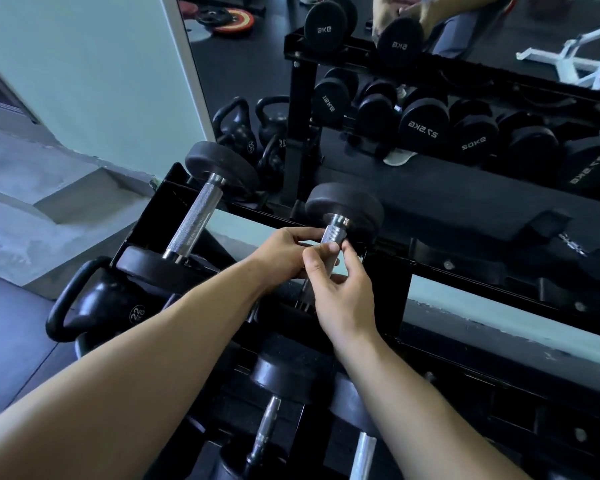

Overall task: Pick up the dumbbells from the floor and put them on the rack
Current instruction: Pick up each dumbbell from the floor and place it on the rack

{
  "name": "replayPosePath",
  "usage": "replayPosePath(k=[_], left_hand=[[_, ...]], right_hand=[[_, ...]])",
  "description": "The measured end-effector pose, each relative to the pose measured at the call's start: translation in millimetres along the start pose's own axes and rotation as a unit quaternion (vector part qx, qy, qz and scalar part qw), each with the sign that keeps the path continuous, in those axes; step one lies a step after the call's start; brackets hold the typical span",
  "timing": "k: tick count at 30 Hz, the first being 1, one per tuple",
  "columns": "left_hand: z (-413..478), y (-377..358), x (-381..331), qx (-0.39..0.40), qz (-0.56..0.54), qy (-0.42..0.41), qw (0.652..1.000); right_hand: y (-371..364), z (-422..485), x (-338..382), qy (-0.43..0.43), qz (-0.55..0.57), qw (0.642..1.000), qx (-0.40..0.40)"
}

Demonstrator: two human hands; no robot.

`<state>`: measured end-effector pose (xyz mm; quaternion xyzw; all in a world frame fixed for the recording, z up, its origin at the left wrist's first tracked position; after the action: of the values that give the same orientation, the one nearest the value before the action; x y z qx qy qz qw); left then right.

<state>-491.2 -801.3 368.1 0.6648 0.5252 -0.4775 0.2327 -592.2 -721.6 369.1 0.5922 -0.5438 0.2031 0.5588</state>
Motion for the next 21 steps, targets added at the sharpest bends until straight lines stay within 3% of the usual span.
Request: replayPosePath(k=[21], left_hand=[[1, 11, 0, 0.024, 0.050, 0.007, 0.998]], right_hand=[[7, 2, 5, 0.003, -0.006, 0.999, 0.041]])
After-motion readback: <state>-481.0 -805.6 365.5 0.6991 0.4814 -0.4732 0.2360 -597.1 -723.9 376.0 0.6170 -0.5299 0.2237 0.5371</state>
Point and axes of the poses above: each hand's wrist, its own z-axis towards the middle knuckle, its own y-axis out of the back of the hand, x = y × z, the point moved 3 cm from there along z, towards the middle knuckle, and after that the axes turned 9 degrees about -z, right-handed, at the moved point
